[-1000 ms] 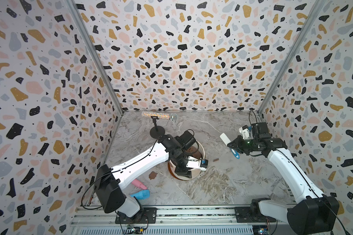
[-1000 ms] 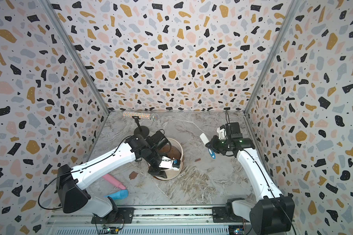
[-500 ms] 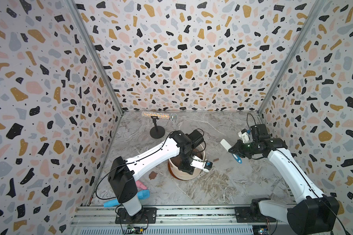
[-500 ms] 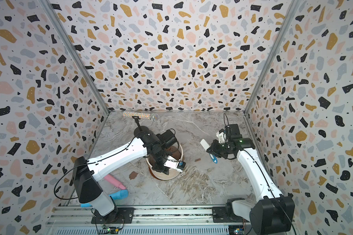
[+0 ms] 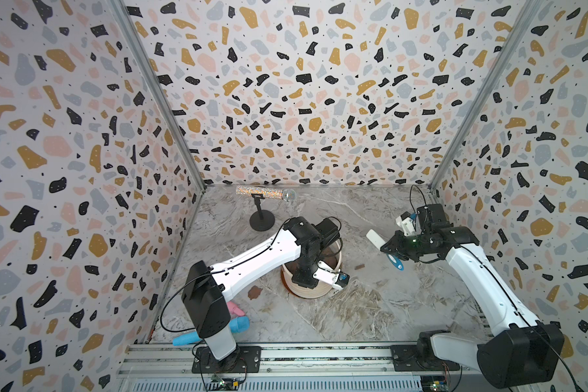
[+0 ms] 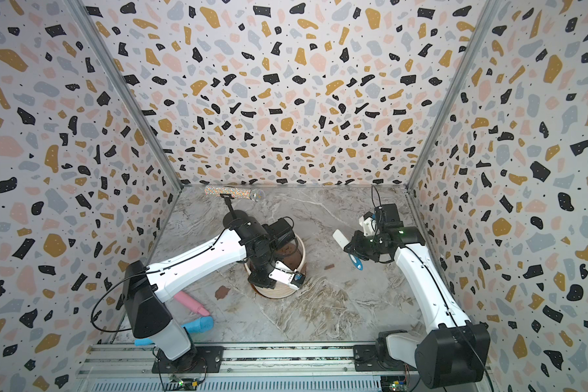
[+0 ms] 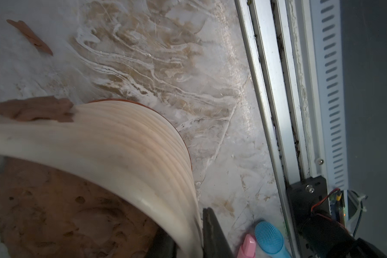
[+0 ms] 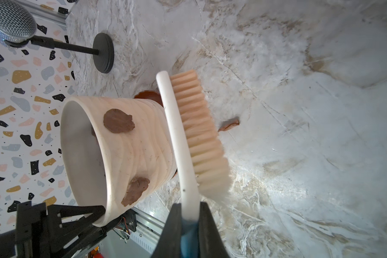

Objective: Scrub the dried mud off the ceramic pot
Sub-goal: Rotate the pot on the tray.

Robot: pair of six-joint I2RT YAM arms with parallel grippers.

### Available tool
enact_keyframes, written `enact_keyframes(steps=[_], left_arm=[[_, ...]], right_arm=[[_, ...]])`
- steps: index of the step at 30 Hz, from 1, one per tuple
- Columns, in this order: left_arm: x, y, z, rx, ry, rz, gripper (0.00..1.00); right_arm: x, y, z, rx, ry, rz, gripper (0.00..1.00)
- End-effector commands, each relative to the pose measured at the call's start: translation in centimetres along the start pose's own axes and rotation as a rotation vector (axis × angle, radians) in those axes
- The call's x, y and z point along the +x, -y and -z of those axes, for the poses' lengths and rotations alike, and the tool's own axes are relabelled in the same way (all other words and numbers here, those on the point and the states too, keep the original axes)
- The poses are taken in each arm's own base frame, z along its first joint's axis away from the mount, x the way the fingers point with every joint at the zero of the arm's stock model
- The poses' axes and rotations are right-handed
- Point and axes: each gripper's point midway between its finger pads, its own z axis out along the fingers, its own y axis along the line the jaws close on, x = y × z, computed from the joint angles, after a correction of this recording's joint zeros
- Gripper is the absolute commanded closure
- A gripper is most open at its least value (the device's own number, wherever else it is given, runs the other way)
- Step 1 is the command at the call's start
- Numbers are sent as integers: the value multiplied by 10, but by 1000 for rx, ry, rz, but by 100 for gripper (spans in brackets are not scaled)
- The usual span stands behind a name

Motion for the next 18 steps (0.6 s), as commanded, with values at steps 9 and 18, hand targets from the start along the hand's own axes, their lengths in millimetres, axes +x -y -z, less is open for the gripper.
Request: enact_keyframes(steps=[9,18], left_arm=[[27,17,10,135,-81,-370,100],[33,8,13,59,-40,-254,61]], right_arm=[[63,-30,32,-137,-15,783,100],[150,-38,22,-399,-323,1415,100]])
